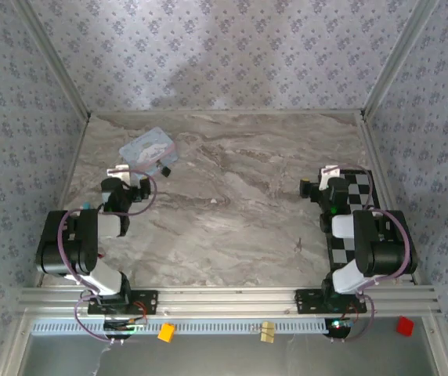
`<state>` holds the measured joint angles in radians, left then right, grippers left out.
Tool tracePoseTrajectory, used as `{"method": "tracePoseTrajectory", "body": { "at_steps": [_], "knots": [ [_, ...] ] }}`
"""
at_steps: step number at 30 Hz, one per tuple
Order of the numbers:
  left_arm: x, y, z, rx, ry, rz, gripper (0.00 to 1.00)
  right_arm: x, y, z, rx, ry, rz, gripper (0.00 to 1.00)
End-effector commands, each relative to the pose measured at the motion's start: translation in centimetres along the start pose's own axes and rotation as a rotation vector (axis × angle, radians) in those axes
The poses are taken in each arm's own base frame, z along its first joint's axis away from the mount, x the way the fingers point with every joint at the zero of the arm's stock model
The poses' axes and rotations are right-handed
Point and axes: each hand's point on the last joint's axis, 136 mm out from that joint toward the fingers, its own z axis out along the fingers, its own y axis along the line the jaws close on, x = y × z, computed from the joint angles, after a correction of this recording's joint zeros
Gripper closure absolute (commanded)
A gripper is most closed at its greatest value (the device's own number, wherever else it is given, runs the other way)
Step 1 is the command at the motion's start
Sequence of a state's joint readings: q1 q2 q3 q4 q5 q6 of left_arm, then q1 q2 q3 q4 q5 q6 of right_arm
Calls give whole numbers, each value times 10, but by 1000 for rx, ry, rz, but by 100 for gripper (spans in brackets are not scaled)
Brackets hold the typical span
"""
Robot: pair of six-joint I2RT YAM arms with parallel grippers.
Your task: Unlock the padlock with the key
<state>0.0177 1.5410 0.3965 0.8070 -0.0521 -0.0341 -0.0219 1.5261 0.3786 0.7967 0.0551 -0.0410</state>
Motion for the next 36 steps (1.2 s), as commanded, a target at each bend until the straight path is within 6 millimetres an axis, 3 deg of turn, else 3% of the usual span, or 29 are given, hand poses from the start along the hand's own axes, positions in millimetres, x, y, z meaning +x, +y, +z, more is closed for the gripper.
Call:
{"method": "tracePoseTrajectory", "body": {
  "at_steps": [1,34,36],
  "knots": [
    [-12,-4,2,18,-26,10,0,-11,-1,1,1,-30,15,1],
    [-12,-3,2,19,-26,7,0,-12,-2,1,0,-31,18,1],
    [-14,-13,-1,63,-26,33,0,-12,-1,1,0,-35,14,1]
  ]
}}
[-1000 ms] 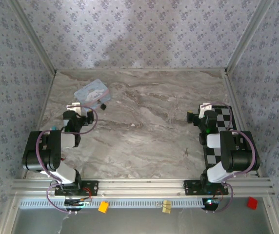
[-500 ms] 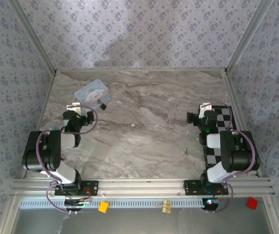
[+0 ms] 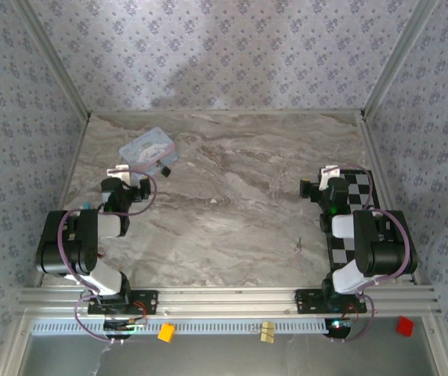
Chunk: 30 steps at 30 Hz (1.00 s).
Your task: Unlock the padlock with the key
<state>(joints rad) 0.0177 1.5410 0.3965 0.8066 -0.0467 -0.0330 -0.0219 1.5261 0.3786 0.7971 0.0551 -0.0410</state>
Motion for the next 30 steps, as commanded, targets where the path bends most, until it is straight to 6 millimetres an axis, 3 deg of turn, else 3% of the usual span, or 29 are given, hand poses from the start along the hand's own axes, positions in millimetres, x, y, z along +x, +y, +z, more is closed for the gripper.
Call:
{"method": "tracePoseTrajectory", "body": {
  "at_steps": [1,5,9,12,15,18,21,24,28,30],
  "knots": [
    [-18,-18,-4,78,-34,60,0,-14,1,0,-4,-39,8,1],
    [-34,-25,-31,65,-71,86,0,-28,7,-14,10,-48,-48,1],
    [-70,-46,-70,110,-90,81,0,-48,21,-39,-51,-93,-70,1],
    [-100,-51,-97,133,-136,-47,0,-67,27,-59,-100,-75,3,1],
    [-116,-35,-118,67,-108,-259,0,-90,44,-84,-213,-42,102,1],
    [-100,-5,-136,-114,18,-490,0,-110,48,-112,-252,2,290,1],
    [-90,-21,-149,-30,128,-463,0,-106,31,-137,-137,149,604,1],
    [-63,-25,-154,-21,214,-525,0,-108,52,-158,-277,232,685,1],
    [-28,-37,-161,81,290,-565,0,-85,41,-168,-233,322,826,1],
    [-20,-50,-163,188,285,-587,0,-86,53,-167,-382,304,836,1]
  ]
}}
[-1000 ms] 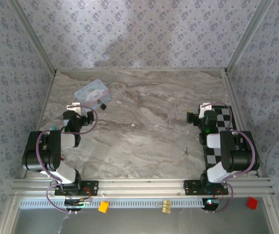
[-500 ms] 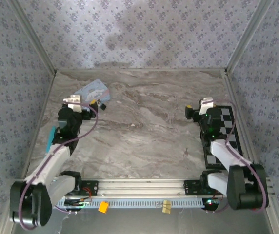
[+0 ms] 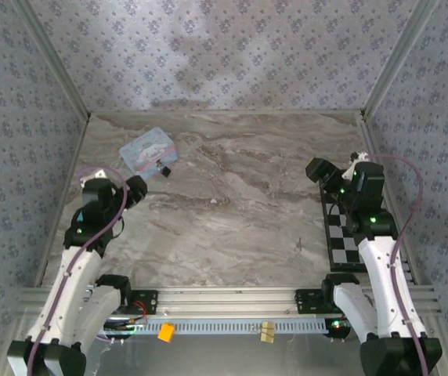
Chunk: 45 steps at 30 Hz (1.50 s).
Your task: Unlock the padlock with the key
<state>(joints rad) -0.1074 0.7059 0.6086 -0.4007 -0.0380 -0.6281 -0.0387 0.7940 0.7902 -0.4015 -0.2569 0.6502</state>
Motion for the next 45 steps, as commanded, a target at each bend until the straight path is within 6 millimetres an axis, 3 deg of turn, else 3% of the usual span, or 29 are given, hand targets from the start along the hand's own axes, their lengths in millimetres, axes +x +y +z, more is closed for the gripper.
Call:
{"method": "tracePoseTrajectory", "body": {
  "at_steps": [1,4,6,13,20,27,36,45],
  "knots": [
    [42,-10,-2,163,138,-61,0,44,-8,3,-114,184,175,1],
    [57,-30,-5,317,178,-67,0,66,-9,9,-172,257,183,1],
    [68,-37,-3,382,209,-68,0,85,-13,5,-104,320,115,1],
    [107,-40,9,354,293,-21,0,135,-38,-19,169,439,-52,1],
    [119,-56,17,354,285,-19,0,171,-65,-21,355,478,-127,3],
    [120,-70,21,351,291,18,0,201,-88,-13,466,543,-178,14],
    [123,-75,25,346,291,27,0,220,-106,-2,545,600,-183,36],
    [124,-75,26,340,292,33,0,220,-123,0,650,603,-215,57]
  ]
}}
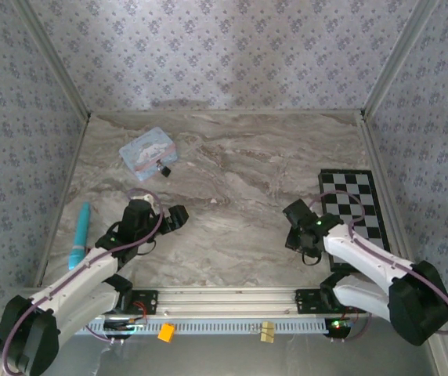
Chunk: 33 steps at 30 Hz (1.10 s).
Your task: Unlock the padlock with the key
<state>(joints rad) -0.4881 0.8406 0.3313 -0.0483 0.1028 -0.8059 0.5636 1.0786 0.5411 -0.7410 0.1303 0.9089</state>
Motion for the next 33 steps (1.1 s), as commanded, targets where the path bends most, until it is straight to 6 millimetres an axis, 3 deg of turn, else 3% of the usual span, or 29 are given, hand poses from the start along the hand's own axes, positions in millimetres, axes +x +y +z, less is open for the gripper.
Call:
{"method": "tracePoseTrajectory", "body": {
  "at_steps": [1,16,21,33],
  "knots": [
    [-19,-19,-5,42,-56,5,0,-3,-10,2,65,-16,6,59],
    [-18,-18,-4,35,-57,9,0,2,-6,20,109,47,-53,72],
    [-18,-17,-6,32,-60,10,0,0,-9,17,125,37,-70,79],
    [-19,-17,-5,28,-65,9,0,-6,-8,6,109,-24,-88,84]
  ]
}}
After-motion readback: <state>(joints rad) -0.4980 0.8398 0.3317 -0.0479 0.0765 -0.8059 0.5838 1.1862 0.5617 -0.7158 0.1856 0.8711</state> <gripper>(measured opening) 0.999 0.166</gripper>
